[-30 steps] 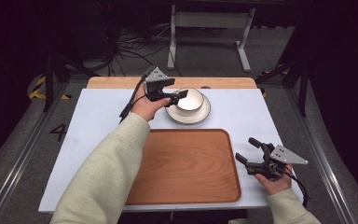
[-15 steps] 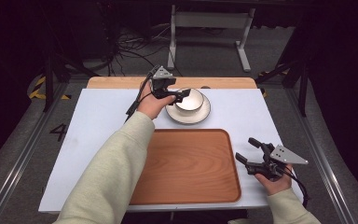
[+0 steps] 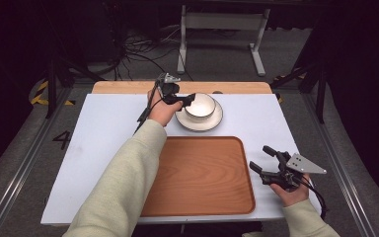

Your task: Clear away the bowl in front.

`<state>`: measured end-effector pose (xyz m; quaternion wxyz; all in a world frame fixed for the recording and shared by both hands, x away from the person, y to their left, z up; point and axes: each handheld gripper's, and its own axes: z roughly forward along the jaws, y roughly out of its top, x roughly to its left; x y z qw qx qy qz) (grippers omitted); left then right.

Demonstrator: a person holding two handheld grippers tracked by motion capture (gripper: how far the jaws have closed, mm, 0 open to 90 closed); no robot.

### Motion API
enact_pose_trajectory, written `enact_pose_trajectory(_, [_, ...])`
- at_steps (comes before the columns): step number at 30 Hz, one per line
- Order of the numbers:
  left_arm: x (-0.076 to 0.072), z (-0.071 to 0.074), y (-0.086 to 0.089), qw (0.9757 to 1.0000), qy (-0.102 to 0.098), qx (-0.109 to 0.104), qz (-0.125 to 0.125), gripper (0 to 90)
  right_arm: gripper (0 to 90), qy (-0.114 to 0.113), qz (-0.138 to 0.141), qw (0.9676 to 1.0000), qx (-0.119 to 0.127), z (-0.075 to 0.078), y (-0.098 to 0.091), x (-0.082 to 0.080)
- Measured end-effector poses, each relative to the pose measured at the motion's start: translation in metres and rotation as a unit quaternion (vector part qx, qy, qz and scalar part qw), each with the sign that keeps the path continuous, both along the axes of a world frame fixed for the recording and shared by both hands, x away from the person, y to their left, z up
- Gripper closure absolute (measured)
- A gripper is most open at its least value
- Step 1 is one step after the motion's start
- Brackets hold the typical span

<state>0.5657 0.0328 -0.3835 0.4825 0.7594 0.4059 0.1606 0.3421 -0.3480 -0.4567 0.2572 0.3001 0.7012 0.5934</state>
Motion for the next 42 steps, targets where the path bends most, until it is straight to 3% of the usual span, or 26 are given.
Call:
enact_pose_trajectory(7, [0.006,-0.012,-0.003,0.9996,0.024,0.017,0.005,33.8,18.7,0.0,0.001,1.0,0.001,0.0,0.0,0.0])
enact_pose_trajectory(13, [0.01,-0.02,-0.004,0.9989,0.042,0.016,0.013,37.5,19.0,0.0,0.003,1.0,0.002,0.0,-0.001,0.0])
enact_pose_trajectory(22, [0.015,-0.037,-0.01,0.9958,0.089,0.014,0.013,41.4,19.2,0.0,0.004,1.0,0.004,0.0,-0.001,0.0])
enact_pose_trajectory(30, [0.018,-0.042,-0.011,0.9942,0.105,-0.002,0.021,45.6,19.3,0.001,0.005,1.0,0.005,0.0,-0.001,0.0])
enact_pose_trajectory(42, [0.019,-0.048,-0.015,0.9889,0.141,-0.026,0.036,57.5,19.7,0.001,0.005,1.0,0.006,0.0,-0.001,0.001])
